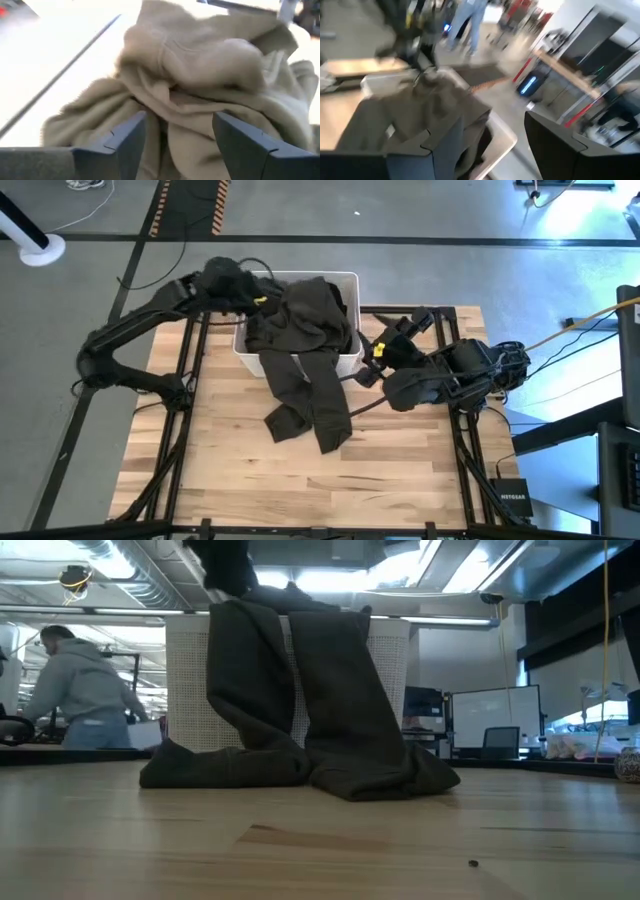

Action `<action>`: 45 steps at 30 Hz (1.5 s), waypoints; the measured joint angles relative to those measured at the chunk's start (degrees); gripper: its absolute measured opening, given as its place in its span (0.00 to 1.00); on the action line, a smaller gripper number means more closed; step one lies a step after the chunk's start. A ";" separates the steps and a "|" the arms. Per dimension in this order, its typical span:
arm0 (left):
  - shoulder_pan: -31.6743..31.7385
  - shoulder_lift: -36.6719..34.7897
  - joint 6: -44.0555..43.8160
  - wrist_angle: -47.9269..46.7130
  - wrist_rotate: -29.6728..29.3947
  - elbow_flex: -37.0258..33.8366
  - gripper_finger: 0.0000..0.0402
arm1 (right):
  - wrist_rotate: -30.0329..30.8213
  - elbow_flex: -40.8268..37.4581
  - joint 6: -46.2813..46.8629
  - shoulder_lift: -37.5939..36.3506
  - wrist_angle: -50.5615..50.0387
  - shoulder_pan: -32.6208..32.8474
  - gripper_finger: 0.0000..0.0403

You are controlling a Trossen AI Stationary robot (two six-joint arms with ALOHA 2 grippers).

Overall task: Sort clothes
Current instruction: Put the gray pants into the white laundry organizer

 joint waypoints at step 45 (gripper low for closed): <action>-21.59 -30.33 -7.24 36.50 -2.31 -34.97 0.51 | -44.27 -95.65 10.51 -10.14 83.13 -12.13 0.56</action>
